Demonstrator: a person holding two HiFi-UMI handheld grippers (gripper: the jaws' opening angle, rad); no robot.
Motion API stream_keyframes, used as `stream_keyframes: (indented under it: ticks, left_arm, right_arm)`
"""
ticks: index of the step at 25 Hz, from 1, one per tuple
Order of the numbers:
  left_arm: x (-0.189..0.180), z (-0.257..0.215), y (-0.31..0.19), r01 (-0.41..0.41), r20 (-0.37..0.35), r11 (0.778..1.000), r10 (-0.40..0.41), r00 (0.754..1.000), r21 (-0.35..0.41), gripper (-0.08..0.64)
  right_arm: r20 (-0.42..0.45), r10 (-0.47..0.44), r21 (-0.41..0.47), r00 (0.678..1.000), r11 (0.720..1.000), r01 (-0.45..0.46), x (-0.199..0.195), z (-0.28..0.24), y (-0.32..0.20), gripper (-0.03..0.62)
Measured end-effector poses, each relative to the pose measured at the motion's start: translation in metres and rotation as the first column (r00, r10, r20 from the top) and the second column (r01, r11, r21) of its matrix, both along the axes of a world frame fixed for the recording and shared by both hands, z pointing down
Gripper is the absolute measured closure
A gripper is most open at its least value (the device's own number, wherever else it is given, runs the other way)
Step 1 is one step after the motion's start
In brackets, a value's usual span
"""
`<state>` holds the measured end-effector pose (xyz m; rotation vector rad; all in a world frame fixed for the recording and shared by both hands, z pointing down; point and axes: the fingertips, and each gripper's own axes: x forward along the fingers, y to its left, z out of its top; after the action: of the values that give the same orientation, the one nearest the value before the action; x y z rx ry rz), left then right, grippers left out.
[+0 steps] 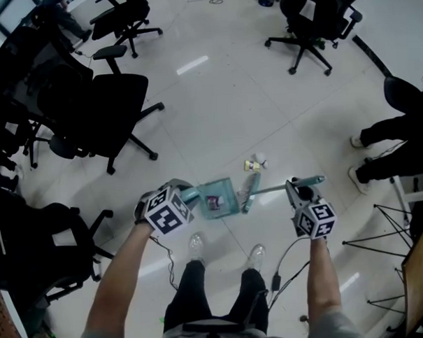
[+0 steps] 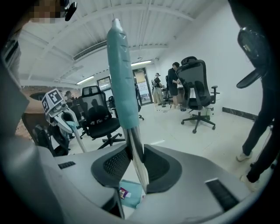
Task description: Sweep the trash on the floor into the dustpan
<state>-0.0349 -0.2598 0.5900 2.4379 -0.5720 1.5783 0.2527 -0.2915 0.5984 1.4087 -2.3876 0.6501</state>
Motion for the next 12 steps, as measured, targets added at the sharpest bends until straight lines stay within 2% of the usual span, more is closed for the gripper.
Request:
stream_keyframes:
  ticks: [4, 7, 10, 12]
  left_arm:
    - [0.000, 0.006, -0.002, 0.002, 0.004, 1.000, -0.002, 1.000, -0.008, 0.453]
    - [0.014, 0.009, -0.005, 0.014, -0.034, 1.000, -0.014, 0.999, -0.005, 0.451]
    - [0.028, 0.007, -0.012, 0.034, -0.073, 0.999, -0.034, 0.997, -0.004, 0.451]
    - [0.036, 0.007, -0.013, 0.037, -0.087, 0.999, -0.038, 0.995, -0.005, 0.451]
  right_arm:
    - [-0.021, -0.004, -0.030, 1.000, 1.000, 0.003, 0.008, 0.022, 0.001, 0.492]
    - [-0.017, -0.034, -0.045, 0.999, 0.998, 0.033, 0.000, 0.032, 0.005, 0.492]
    - [0.025, -0.073, -0.067, 0.997, 0.995, 0.074, -0.020, 0.038, 0.011, 0.492]
    - [0.081, -0.067, -0.093, 0.994, 0.993, 0.074, -0.031, 0.045, 0.019, 0.489]
